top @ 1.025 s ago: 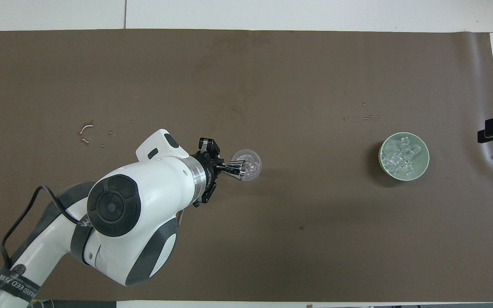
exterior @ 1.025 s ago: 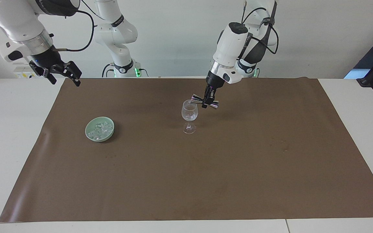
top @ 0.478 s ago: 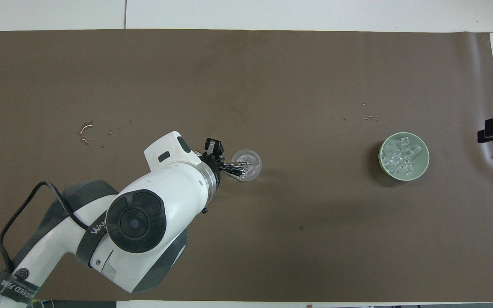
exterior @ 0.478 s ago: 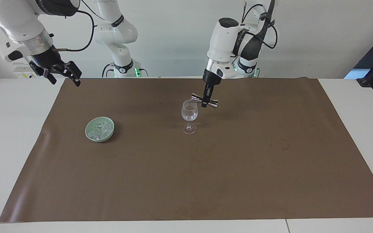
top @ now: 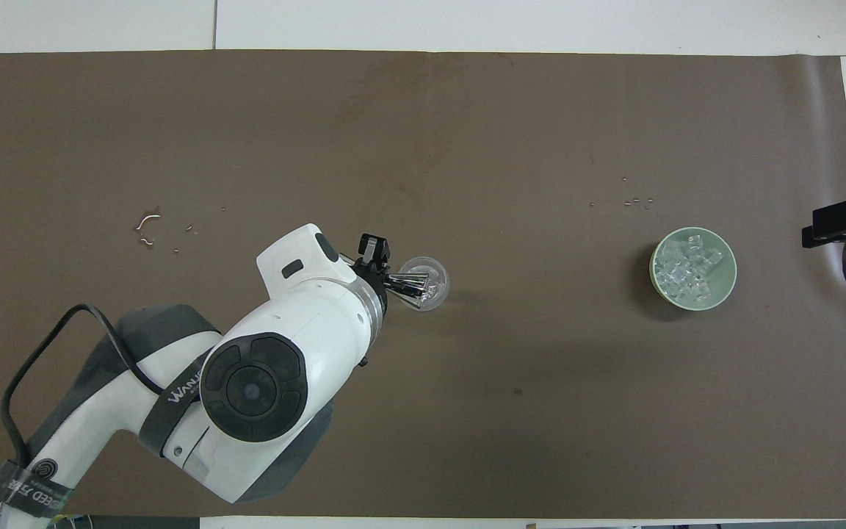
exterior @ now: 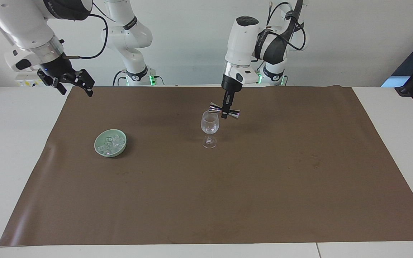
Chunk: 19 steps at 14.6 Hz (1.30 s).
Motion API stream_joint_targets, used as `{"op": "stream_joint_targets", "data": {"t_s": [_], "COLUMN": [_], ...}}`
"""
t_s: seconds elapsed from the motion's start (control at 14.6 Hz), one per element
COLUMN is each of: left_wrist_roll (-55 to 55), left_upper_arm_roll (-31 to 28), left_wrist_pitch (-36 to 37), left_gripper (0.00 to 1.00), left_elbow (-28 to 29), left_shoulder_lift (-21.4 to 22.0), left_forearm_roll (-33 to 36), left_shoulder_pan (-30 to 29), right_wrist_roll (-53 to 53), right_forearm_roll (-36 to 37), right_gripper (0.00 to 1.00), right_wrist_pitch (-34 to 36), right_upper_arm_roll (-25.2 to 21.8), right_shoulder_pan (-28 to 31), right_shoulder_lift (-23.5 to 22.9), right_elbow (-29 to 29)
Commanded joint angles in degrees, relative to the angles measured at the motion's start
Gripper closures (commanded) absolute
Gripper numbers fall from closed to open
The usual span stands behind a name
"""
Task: Pour wine and add ice with both arms
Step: 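Withdraw the left gripper while the right gripper reaches the green tub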
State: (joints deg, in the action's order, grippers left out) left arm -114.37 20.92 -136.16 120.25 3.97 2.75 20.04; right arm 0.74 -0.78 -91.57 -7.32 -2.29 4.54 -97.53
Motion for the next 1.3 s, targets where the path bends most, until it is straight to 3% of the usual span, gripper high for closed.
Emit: {"op": "stream_joint_targets", "data": {"t_s": [0.0,0.34,0.55,0.68,0.82,1.03,1.16,1.23], "left_wrist_roll": [-2.3,6.9,16.5,21.6,28.0,32.5,37.1,38.3], "left_upper_arm_roll": [-0.4,-0.5,-0.7,-0.9,-1.0,-1.0,-1.0,-1.0], "left_wrist_pitch": [0.2,-0.9,0.5,2.6,6.0,10.8,14.4,14.8], "left_gripper": [1.00,1.00,1.00,1.00,1.00,1.00,1.00,1.00], "left_elbow": [-1.6,-1.7,-1.4,-1.6,-2.0,-3.3,-3.1,-2.7], "left_shoulder_lift": [-1.7,-2.7,-2.0,-1.8,-1.6,-1.7,-2.3,-2.6], "left_forearm_roll": [0.2,-15.8,-27.9,-36.5,-46.6,-52.7,-57.1,-57.3], "left_shoulder_pan": [-1.0,-5.0,-7.6,-10.9,-17.0,-27.4,-33.6,-35.5], "right_wrist_roll": [-5.8,-12.7,-18.2,-19.5,-20.4,-26.8,-32.4,-33.1], "right_forearm_roll": [-0.4,-0.4,-0.4,-0.4,-0.4,-0.5,-0.5,-0.5], "right_gripper": [0.00,0.00,0.00,0.00,0.10,0.21,0.33,0.33], "right_wrist_pitch": [-7.2,-20.0,-22.8,-24.5,-27.7,-35.4,-37.8,-38.8], "right_upper_arm_roll": [0.0,0.0,0.1,0.2,0.2,0.2,0.1,0.1], "right_shoulder_pan": [0.3,0.1,0.0,-3.1,-3.9,-3.5,-2.6,-2.0], "right_shoulder_lift": [4.5,7.8,6.5,4.8,2.6,0.5,-1.3,-1.2], "right_elbow": [-9.6,-22.3,-25.2,-26.0,-27.3,-30.0,-30.3,-31.3]}}
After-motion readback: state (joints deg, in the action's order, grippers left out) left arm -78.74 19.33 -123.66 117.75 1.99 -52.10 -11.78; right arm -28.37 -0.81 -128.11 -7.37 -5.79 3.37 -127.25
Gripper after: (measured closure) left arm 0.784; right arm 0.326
